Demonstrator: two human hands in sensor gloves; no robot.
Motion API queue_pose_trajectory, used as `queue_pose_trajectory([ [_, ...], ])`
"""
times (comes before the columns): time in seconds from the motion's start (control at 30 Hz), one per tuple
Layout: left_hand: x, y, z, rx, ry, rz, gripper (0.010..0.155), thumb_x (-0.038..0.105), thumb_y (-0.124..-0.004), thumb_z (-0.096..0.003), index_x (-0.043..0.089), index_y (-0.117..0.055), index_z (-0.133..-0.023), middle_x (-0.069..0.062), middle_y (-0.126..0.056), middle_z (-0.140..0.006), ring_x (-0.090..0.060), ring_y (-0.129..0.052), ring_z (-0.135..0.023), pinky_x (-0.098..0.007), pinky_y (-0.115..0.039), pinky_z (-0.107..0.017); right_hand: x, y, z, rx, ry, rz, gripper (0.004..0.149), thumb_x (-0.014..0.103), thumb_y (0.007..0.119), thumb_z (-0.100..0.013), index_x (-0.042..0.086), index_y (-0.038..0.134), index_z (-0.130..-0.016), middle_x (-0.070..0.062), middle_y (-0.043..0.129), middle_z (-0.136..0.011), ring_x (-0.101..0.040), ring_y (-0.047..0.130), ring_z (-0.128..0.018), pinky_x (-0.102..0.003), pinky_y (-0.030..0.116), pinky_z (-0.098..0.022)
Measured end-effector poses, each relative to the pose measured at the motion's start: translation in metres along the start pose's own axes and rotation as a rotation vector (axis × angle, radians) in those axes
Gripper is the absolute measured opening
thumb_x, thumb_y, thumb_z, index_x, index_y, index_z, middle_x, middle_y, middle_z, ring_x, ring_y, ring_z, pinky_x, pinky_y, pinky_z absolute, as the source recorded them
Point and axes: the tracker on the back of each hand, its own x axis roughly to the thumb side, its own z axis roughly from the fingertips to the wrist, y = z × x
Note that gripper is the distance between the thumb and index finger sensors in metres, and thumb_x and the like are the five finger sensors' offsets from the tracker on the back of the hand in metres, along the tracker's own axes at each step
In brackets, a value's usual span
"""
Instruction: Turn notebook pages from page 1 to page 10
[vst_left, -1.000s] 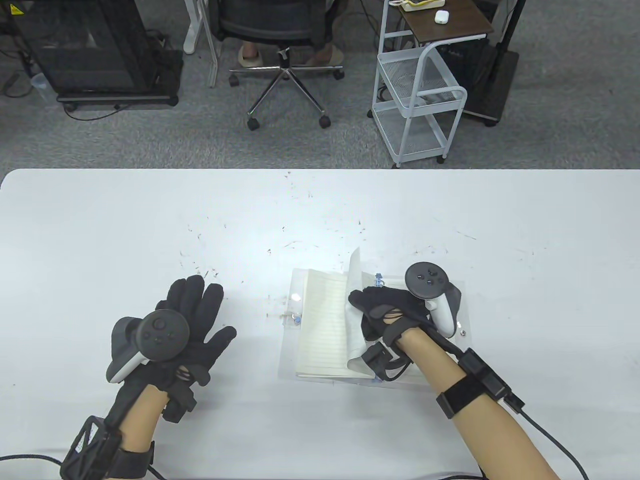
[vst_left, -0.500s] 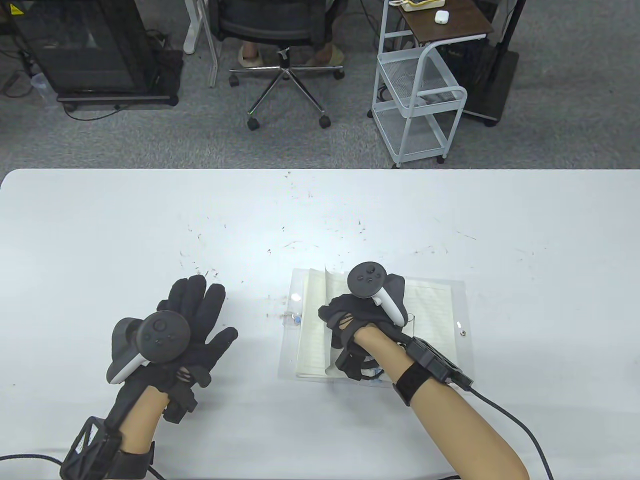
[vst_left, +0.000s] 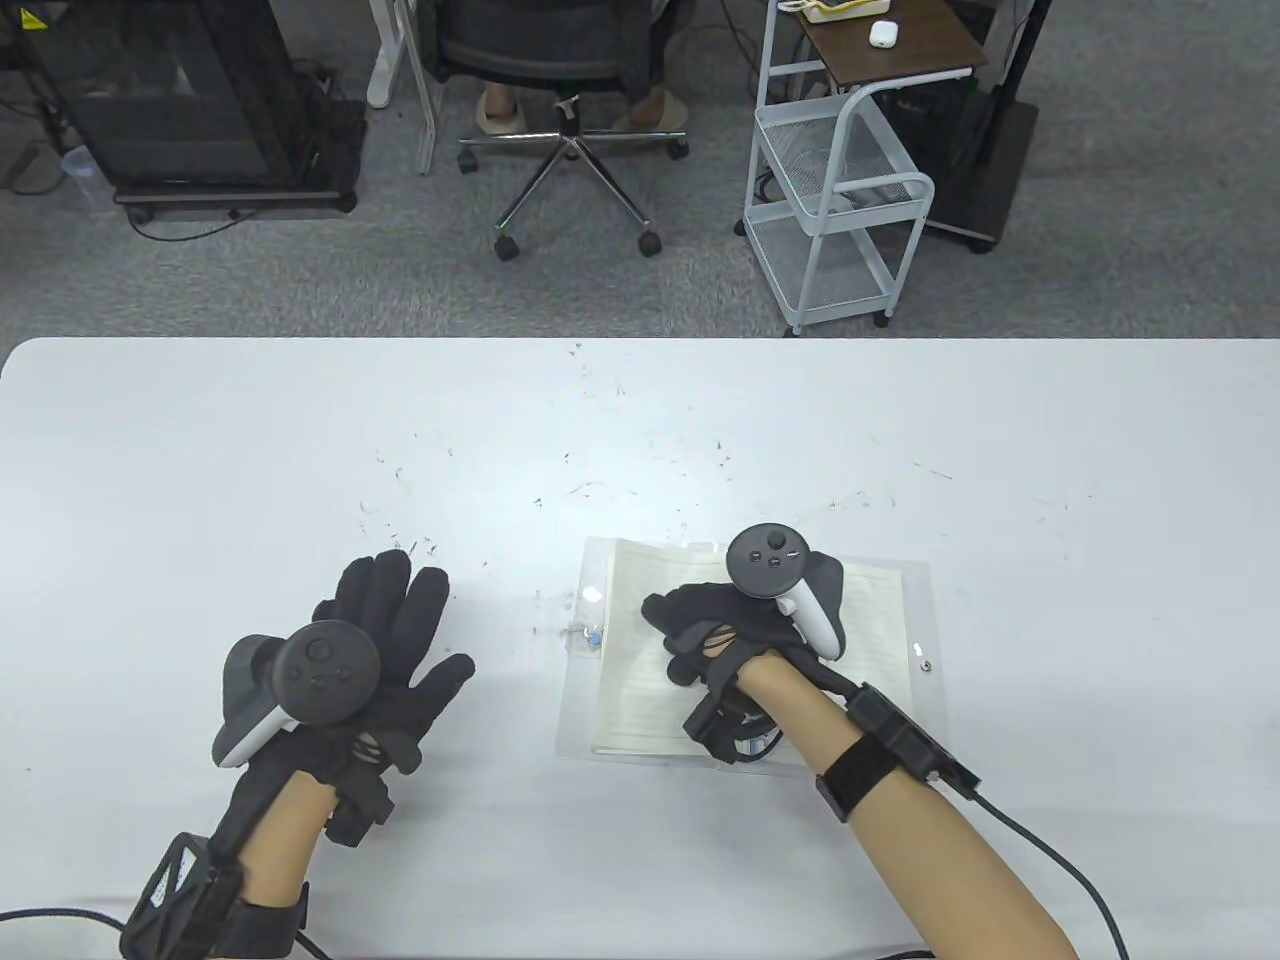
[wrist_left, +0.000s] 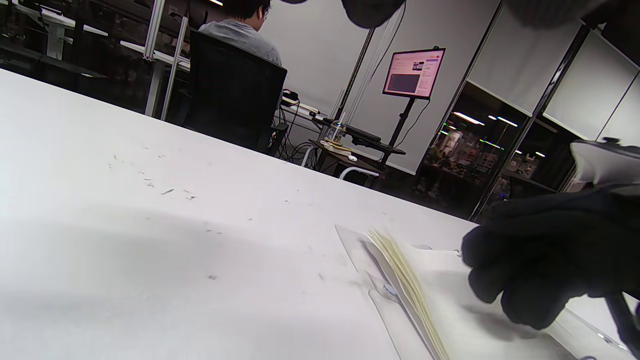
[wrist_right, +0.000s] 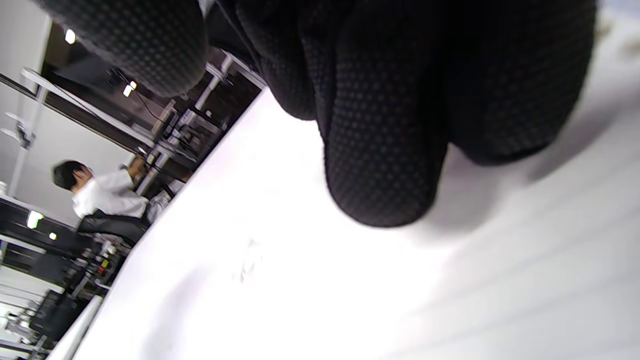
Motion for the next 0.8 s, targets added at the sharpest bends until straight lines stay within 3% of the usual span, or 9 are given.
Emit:
queue_pose_trajectory([
  [0.13, 0.000, 0.000, 0.000, -0.003, 0.001, -0.003, 0.085, 0.069, -0.064, -0.0443, 0.025, -0.043, -0.114, -0.012, -0.025, -0.119, -0.049, -0.022, -0.114, -0.073, -0.033, -0.073, -0.011, -0.040, 0.020, -0.122, -0.116, 0.057, 0.067, 0.054, 0.076, -0.049, 0.004, 0.060, -0.092, -0.031, 0.078, -0.086, -0.041, 0.098, -0.064, -0.059, 0.080, -0.044],
  [0.33, 0.001, -0.002, 0.000, -0.013, 0.003, -0.008, 0.085, 0.069, -0.064, -0.0444, 0.025, -0.043, -0.114, -0.012, -0.025, -0.119, -0.049, -0.022, -0.114, -0.073, -0.033, -0.073, -0.053, -0.072, 0.039, -0.205, -0.111, 0.341, 0.080, 0.059, 0.076, -0.048, 0.003, 0.046, -0.097, -0.034, 0.061, -0.097, -0.054, 0.079, -0.079, -0.068, 0.067, -0.053],
  [0.5, 0.001, -0.004, -0.001, -0.028, 0.007, -0.011, 0.085, 0.069, -0.064, -0.0443, 0.025, -0.043, -0.114, -0.012, -0.025, -0.119, -0.049, -0.022, -0.114, -0.073, -0.033, -0.073, -0.091, -0.071, 0.036, -0.114, -0.073, 0.672, 0.092, 0.069, 0.071, -0.047, 0.005, 0.030, -0.100, -0.033, 0.038, -0.105, -0.062, 0.045, -0.093, -0.076, 0.047, -0.059],
  [0.8, 0.001, -0.006, -0.003, -0.042, 0.015, -0.009, 0.085, 0.069, -0.064, -0.0444, 0.026, -0.042, -0.114, -0.011, -0.025, -0.119, -0.049, -0.022, -0.114, -0.073, -0.033, -0.073, -0.124, -0.058, 0.025, 0.124, 0.078, 0.657, 0.103, 0.078, 0.062, -0.048, 0.004, 0.009, -0.097, -0.037, 0.005, -0.100, -0.064, 0.010, -0.091, -0.081, 0.023, -0.057],
])
